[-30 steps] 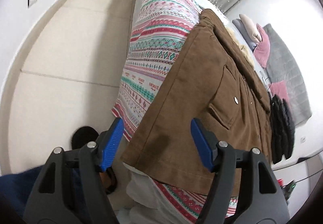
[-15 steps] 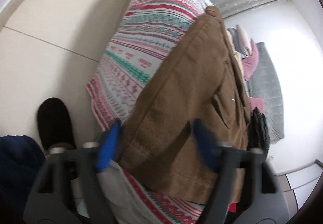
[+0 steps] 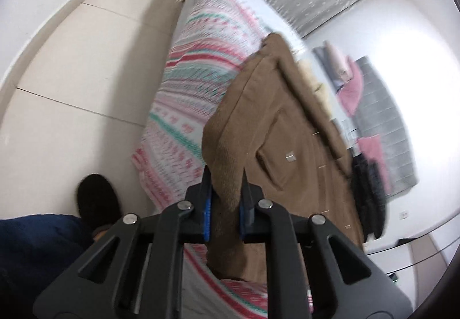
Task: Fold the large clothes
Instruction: 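Grasp the coat hem with the left gripper while the right gripper grasps the hem too, then lift the hem with both grippers and carry it toward the fur collar, then lay the hem down near the collar and open both grippers, then move both open grippers to the folded edge of the brown coat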
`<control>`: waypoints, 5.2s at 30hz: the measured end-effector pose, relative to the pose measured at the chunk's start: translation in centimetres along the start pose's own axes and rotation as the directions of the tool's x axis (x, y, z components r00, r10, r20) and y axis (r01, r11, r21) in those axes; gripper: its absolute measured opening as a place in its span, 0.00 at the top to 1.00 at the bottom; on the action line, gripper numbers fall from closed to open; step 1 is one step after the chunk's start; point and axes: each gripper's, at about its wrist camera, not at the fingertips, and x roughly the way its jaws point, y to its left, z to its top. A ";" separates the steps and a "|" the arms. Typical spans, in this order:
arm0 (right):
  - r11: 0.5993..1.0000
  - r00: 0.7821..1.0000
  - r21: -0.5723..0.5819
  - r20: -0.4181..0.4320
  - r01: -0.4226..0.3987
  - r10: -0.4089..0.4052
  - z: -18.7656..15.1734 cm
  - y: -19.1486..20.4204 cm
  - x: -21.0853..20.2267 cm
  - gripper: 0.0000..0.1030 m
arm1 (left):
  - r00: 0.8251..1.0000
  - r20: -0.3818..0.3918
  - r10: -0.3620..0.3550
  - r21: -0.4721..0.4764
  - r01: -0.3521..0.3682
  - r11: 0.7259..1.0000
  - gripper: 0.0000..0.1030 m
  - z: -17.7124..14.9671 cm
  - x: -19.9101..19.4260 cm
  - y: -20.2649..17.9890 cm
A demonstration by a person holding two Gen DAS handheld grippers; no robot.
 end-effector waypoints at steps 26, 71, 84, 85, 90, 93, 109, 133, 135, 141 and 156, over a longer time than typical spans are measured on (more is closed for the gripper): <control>0.995 0.996 -0.062 0.050 0.082 -0.079 -0.5 1.9 1.4 0.88 | 1.000 0.024 -0.004 0.003 0.004 1.000 0.88 -0.2 0.8 0.3; 0.978 0.966 -0.094 0.169 -0.184 0.198 6.2 7.4 -1.0 0.90 | 0.995 0.099 -0.033 0.073 0.026 0.997 0.95 5.3 -4.1 -10.6; 0.972 0.952 -0.138 0.215 -0.192 0.218 14.4 11.8 0.6 0.90 | 0.990 0.103 -0.101 0.051 0.097 0.994 0.95 14.7 -1.5 -18.6; 0.972 0.951 -0.140 0.217 -0.191 0.218 15.4 12.4 0.9 0.90 | 0.990 0.105 -0.096 0.050 0.091 0.995 0.95 15.4 -1.1 -19.1; 0.973 0.947 -0.114 0.230 -0.202 0.224 22.2 15.4 4.2 0.90 | 0.994 0.101 -0.030 0.056 0.024 0.998 0.95 21.5 3.9 -23.2; 0.977 0.950 -0.074 0.231 -0.200 0.212 27.0 17.2 6.9 0.90 | 0.997 0.082 0.018 0.053 -0.022 0.998 0.95 26.1 8.4 -25.7; 0.954 0.959 0.128 0.042 0.272 -0.279 47.0 19.6 41.4 0.89 | 0.912 -0.121 0.391 0.166 -0.370 0.914 0.81 39.4 43.5 -27.8; 0.869 0.912 -0.324 -0.041 0.374 -0.407 43.8 16.9 47.6 0.35 | 0.916 -0.177 0.361 0.389 -0.272 0.880 0.45 35.5 44.6 -26.2; 0.880 0.927 -0.338 -0.056 0.333 -0.372 43.3 16.9 48.1 0.85 | 0.906 -0.152 0.394 0.405 -0.307 0.861 0.87 35.0 45.0 -26.7; 0.799 0.885 -0.383 0.205 0.465 -0.417 44.1 21.1 45.2 0.93 | 0.970 0.042 0.241 0.282 -0.243 0.928 0.91 37.6 39.4 -27.4; 0.723 0.804 -0.354 0.228 0.593 -0.549 43.0 18.7 51.5 0.90 | 0.912 0.131 0.389 0.367 -0.409 0.835 0.85 34.5 43.3 -26.7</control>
